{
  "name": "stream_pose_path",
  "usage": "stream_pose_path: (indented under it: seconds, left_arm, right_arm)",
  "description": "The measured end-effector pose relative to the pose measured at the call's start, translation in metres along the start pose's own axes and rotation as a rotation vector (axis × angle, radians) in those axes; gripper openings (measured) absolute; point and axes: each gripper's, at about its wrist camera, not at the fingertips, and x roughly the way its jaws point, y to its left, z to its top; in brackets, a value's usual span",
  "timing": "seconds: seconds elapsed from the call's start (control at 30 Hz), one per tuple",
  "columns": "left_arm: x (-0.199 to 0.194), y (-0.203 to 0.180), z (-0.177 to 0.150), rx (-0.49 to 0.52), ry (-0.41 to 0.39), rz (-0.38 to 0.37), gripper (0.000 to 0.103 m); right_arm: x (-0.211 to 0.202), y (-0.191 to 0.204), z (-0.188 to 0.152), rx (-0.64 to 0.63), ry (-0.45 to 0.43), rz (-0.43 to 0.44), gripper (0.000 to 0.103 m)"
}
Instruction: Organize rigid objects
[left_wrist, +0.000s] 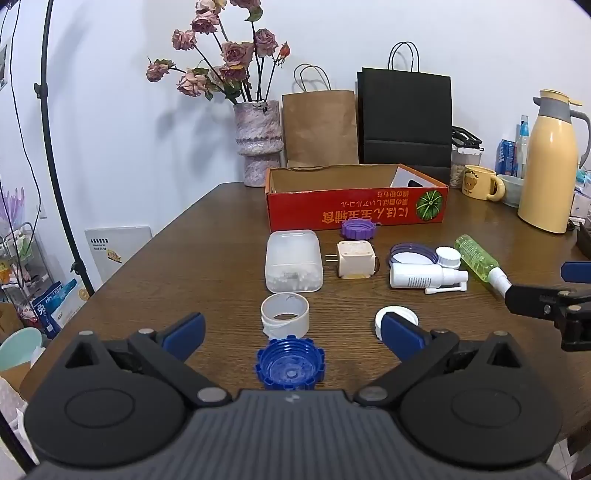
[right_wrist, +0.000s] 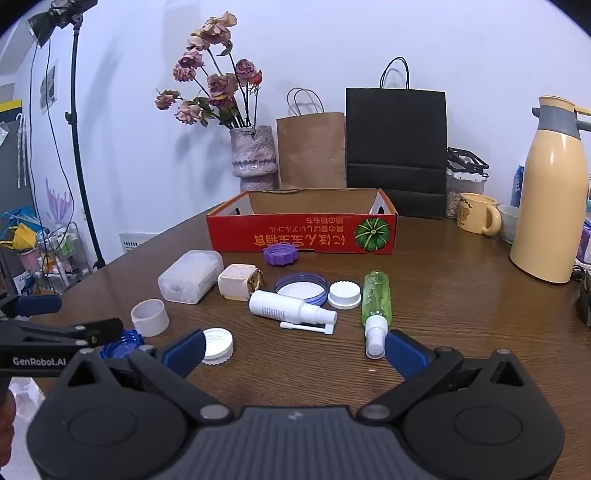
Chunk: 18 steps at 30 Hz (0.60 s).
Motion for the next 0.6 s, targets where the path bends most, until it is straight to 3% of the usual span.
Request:
stream_pose_path:
  seconds: [0.6]
  left_arm:
    - [-0.0035, 0.0028, -0.0011, -0.026, 0.015, -0.013, 0.103]
  right_arm:
    - [-0.0046, 0.0023, 0.0, -0.008, -0.011, -0.008, 0.103]
